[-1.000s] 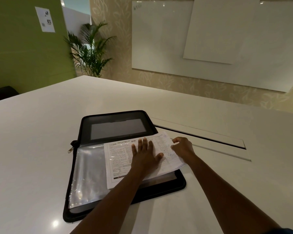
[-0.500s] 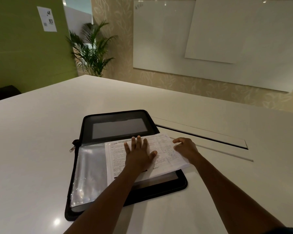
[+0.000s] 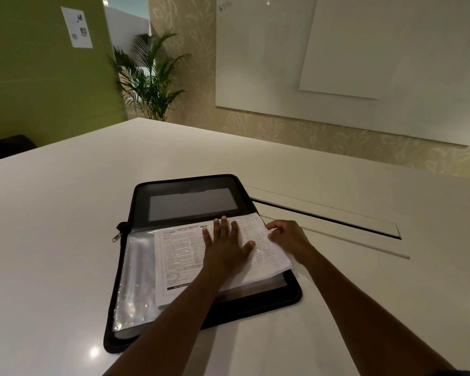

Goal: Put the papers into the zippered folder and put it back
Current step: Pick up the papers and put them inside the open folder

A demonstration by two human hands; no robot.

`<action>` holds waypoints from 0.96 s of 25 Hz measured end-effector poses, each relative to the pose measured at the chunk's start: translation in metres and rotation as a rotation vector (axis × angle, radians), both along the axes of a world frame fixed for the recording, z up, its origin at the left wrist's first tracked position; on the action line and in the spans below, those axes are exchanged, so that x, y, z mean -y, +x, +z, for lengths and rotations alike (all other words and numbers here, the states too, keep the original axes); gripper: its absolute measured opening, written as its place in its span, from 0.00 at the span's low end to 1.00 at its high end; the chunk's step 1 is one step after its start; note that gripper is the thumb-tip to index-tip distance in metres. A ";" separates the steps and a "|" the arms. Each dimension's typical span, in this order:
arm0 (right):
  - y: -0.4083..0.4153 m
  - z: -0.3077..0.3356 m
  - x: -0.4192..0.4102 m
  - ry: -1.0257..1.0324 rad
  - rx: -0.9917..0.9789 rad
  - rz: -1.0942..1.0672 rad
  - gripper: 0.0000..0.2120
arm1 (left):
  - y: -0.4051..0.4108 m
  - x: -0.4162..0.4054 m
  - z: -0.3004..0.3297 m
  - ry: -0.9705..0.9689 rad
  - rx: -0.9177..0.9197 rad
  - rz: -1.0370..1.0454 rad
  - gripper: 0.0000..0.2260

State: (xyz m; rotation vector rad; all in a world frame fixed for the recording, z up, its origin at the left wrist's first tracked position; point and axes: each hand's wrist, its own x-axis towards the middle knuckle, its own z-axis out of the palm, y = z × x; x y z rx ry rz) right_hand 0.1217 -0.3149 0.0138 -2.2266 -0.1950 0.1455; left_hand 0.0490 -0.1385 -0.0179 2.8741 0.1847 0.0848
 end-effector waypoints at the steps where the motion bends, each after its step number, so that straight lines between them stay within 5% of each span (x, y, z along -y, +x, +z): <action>1: 0.000 0.000 -0.002 0.024 -0.004 -0.012 0.11 | 0.000 0.000 0.000 -0.002 0.003 0.000 0.37; 11: -0.002 0.000 -0.015 0.103 -0.008 -0.004 0.08 | 0.004 0.000 -0.005 0.006 0.033 0.016 0.37; 24: -0.012 0.017 -0.031 0.139 -0.152 -0.011 0.23 | 0.002 0.000 -0.001 -0.011 -0.012 0.004 0.37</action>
